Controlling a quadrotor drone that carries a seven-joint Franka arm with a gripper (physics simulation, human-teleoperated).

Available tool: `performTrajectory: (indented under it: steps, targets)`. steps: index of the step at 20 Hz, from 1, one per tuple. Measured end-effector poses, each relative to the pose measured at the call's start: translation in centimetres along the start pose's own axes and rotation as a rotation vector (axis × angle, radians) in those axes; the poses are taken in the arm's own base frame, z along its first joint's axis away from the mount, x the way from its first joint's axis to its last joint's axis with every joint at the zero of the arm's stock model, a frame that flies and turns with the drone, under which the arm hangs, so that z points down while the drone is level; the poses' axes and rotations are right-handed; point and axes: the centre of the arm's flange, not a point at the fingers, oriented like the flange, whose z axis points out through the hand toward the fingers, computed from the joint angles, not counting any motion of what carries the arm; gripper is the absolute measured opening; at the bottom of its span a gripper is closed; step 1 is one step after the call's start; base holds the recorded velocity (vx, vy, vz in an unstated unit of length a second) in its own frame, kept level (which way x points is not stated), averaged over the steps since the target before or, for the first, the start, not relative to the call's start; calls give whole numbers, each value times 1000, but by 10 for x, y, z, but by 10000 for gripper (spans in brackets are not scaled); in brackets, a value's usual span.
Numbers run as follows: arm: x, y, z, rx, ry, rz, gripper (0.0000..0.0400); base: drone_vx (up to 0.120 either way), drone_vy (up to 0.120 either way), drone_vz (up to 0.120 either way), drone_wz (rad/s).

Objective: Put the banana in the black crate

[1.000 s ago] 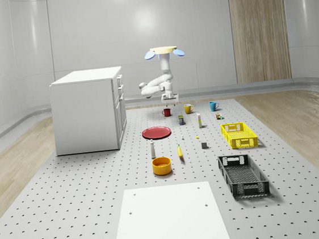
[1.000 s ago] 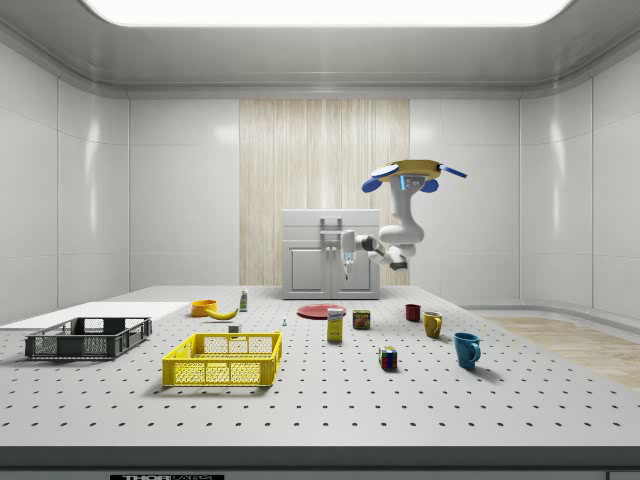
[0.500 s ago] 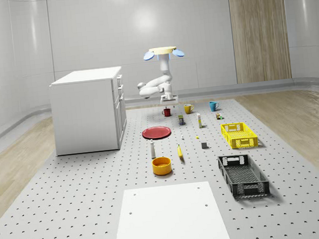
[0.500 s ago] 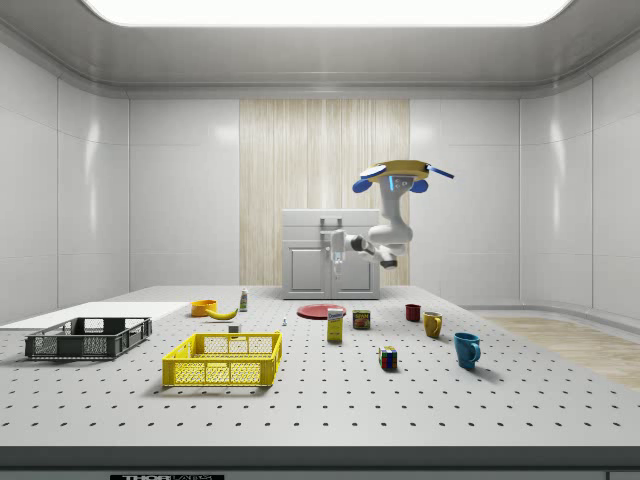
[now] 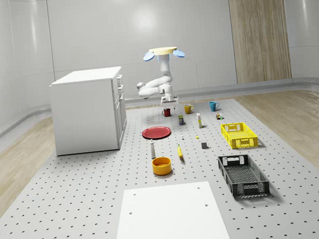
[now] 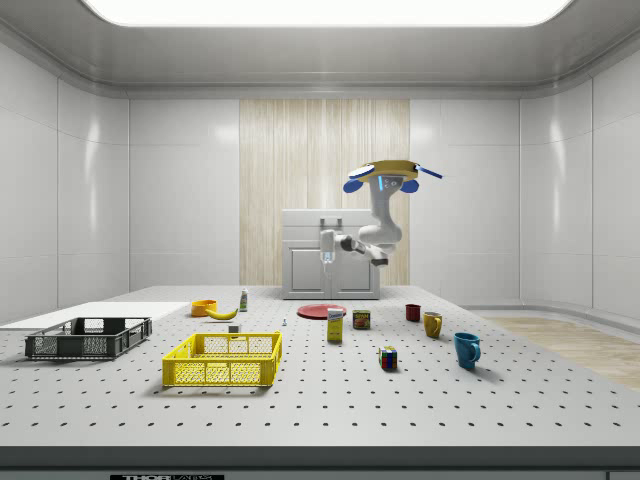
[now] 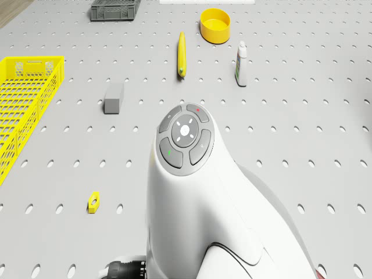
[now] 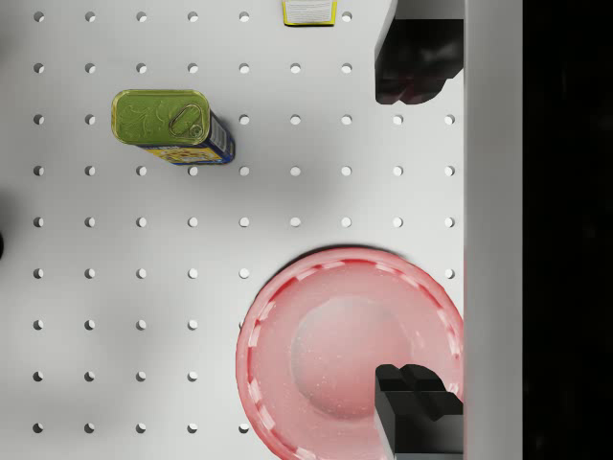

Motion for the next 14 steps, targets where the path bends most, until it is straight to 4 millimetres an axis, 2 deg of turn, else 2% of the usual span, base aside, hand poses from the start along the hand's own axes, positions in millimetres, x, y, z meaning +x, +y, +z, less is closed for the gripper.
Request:
performTrajectory:
  steps: [14]
  targets:
    - [0, 0, 0, 0, 0, 0, 400, 120, 0, 0, 0]
